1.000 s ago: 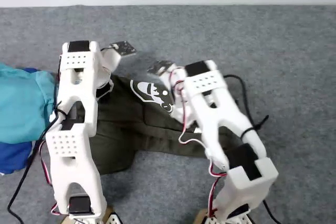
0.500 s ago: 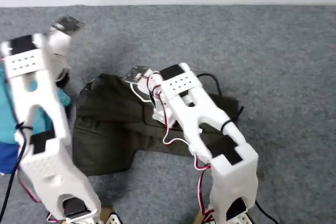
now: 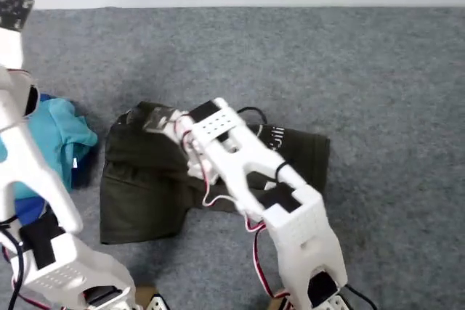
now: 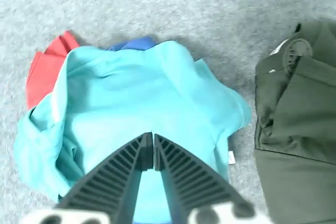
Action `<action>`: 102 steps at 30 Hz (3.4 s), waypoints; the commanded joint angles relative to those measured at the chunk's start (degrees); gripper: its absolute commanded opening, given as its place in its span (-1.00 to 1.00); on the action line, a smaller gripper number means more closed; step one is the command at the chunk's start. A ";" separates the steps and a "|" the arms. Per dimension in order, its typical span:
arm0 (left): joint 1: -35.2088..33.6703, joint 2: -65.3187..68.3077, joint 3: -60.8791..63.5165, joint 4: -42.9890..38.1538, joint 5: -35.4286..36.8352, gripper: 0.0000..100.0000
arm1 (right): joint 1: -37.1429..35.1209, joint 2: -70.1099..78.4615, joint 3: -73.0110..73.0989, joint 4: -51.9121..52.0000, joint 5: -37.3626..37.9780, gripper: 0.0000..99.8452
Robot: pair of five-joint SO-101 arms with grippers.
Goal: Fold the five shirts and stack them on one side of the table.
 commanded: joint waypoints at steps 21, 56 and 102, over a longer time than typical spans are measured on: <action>-2.11 -3.25 -1.36 1.32 0.53 -0.99 | -2.15 -7.43 -3.16 -6.20 -2.20 -0.98; -4.48 -3.25 -1.10 1.32 0.44 -0.99 | 1.36 -3.65 -21.98 6.81 -4.48 -0.98; -22.07 -16.97 8.57 -2.64 8.97 -0.99 | -25.45 2.77 -23.82 17.36 -4.84 -0.48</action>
